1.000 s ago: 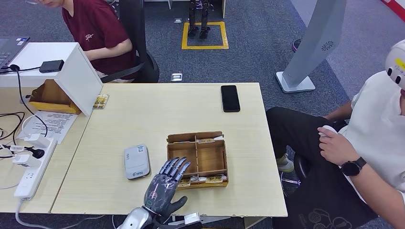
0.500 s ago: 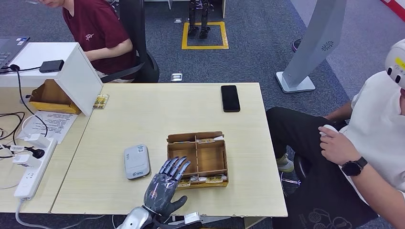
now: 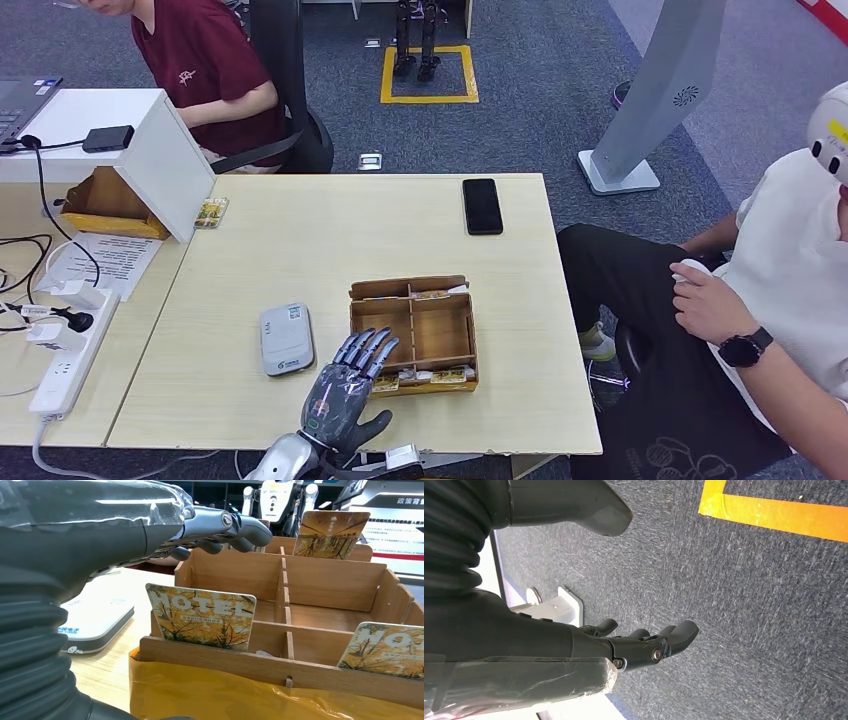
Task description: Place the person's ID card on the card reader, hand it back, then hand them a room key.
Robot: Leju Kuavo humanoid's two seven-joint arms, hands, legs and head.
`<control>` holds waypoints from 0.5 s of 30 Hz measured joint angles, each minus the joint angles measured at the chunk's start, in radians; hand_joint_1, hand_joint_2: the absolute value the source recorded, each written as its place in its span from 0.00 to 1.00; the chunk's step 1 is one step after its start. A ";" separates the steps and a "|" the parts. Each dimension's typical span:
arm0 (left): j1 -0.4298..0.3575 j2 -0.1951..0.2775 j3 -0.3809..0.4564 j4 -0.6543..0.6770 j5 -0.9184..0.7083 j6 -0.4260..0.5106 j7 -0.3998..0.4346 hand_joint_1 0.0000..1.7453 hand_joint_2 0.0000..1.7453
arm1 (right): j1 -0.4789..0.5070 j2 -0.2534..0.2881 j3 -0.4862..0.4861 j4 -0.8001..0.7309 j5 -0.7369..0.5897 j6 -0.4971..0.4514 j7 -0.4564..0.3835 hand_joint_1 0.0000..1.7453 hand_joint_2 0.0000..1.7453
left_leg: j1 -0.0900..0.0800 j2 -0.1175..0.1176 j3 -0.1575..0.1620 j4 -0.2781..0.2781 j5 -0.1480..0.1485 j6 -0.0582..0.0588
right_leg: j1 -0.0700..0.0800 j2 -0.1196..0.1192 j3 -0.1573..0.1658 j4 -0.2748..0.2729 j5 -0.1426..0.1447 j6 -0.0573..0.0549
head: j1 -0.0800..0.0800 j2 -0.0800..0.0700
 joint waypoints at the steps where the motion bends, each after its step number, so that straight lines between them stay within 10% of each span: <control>1: 0.000 0.000 0.000 0.000 0.000 0.000 0.000 0.00 1.00 | 0.000 0.000 0.000 0.000 0.000 0.000 0.000 0.00 1.00 | 0.000 0.000 0.000 0.000 0.000 0.000 | 0.000 0.000 0.000 0.000 0.000 0.000 | 0.000 0.000; 15: 0.000 0.000 0.000 0.000 0.000 0.000 0.000 0.00 1.00 | 0.000 0.000 0.000 0.000 0.000 0.000 0.000 0.00 1.00 | 0.000 0.000 0.000 0.000 0.000 0.000 | 0.000 0.000 0.000 0.000 0.000 0.000 | 0.000 0.000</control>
